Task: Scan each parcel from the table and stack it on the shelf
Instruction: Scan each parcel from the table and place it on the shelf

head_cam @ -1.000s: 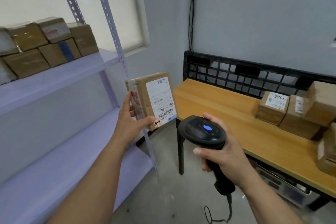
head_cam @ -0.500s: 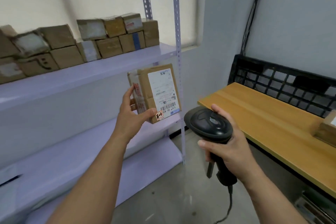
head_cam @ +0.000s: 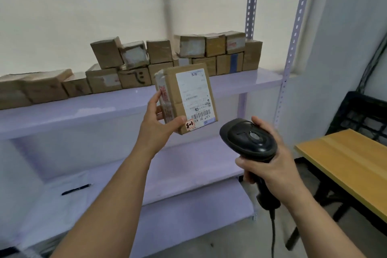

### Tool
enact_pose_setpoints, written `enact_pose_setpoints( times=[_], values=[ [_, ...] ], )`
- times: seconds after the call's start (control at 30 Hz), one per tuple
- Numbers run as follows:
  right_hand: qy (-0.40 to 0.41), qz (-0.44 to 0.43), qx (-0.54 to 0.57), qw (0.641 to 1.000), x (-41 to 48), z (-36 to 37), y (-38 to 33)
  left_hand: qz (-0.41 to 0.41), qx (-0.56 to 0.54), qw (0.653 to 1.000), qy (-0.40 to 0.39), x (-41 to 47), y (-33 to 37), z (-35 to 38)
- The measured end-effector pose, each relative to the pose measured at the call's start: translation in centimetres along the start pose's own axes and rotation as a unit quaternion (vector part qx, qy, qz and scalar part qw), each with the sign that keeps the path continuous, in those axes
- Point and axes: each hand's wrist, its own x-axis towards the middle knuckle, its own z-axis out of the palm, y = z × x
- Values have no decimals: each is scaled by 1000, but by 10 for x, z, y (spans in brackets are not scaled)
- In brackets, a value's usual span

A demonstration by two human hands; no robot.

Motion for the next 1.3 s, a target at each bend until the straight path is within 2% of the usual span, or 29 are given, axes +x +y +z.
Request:
enact_pose_setpoints(
  times=[0.4, 0.53, 0.7, 0.83, 1.07, 1.23, 1.3],
  values=[
    [-100, -9, -20, 995, 91, 148, 10, -9, 7, 991, 131, 87, -31, -179],
    [-110, -2, -20, 994, 116, 189, 15, 1, 5, 986, 168, 125, -36, -234],
    [-101, 8, -14, 995, 143, 229, 24, -30, -8, 979, 203, 180, -40, -288],
    [-91, 22, -11, 996, 159, 250, 31, -45, 12, 977, 206, 218, -47, -314],
    [-64, 38, -16, 997, 182, 267, 42, -97, 8, 986, 134, 275, -63, -325],
    [-54, 42, -23, 997, 189, 272, 46, -72, 32, 983, 164, 296, -75, -319],
    [-52, 42, -27, 997, 189, 272, 48, -57, 39, 986, 151, 299, -78, -314]
  ],
)
